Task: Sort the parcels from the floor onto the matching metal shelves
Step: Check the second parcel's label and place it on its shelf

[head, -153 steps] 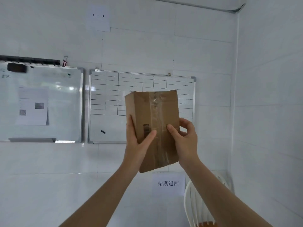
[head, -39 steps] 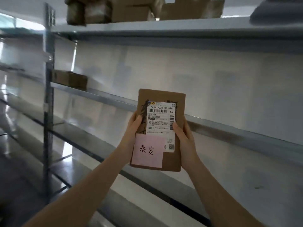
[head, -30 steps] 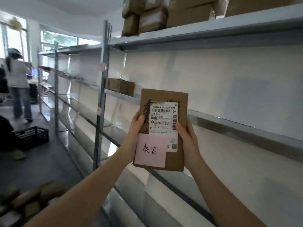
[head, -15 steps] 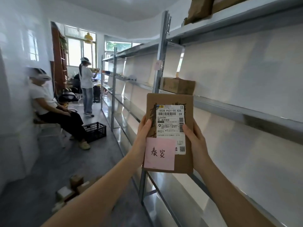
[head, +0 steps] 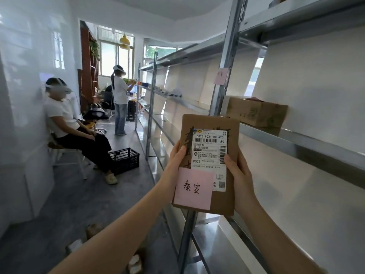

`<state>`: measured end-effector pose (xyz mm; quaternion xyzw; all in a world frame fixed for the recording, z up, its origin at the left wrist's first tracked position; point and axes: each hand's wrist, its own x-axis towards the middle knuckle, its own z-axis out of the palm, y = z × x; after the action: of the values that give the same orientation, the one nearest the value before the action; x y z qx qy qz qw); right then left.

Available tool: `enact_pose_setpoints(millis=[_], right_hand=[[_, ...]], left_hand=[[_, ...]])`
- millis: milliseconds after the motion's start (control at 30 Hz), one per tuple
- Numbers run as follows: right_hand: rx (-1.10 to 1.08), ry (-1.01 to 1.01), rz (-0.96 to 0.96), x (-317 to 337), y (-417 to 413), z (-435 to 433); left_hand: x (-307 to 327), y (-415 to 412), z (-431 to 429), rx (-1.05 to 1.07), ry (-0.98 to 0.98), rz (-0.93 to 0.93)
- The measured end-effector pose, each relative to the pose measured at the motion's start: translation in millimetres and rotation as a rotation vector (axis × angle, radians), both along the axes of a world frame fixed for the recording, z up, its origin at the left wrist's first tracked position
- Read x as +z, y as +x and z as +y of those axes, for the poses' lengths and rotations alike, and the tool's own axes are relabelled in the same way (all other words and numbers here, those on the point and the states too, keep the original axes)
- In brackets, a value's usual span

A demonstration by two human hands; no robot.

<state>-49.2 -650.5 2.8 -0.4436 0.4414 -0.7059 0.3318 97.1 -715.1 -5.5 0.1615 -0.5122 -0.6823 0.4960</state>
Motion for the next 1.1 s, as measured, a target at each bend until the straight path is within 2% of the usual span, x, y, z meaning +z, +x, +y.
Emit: enact_pose_setpoints(millis=[267, 533, 900, 1100], right_hand=[[-0.104, 0.026, -0.072, -18.8, 17.6, -111.9], [-0.272, 0.061, -0.166, -39.6, 37.0, -193.7], [-0.513, 0.186, -0.276, -89.4, -27.7, -217.5], [-0.601, 0.378, -0.279, -105.9, -99.6, -223.2]], left_hand=[[-14.5, 9.2, -128.9, -0.129, 0.013, -0.021], [-27.4, 10.6, -240.3, -0.332, 0.087, -0.179], [-94.4, -85.1, -292.9, -0.602, 0.271, -0.340], [-115.5, -159.7, -303.2, -0.684, 0.300, -0.525]])
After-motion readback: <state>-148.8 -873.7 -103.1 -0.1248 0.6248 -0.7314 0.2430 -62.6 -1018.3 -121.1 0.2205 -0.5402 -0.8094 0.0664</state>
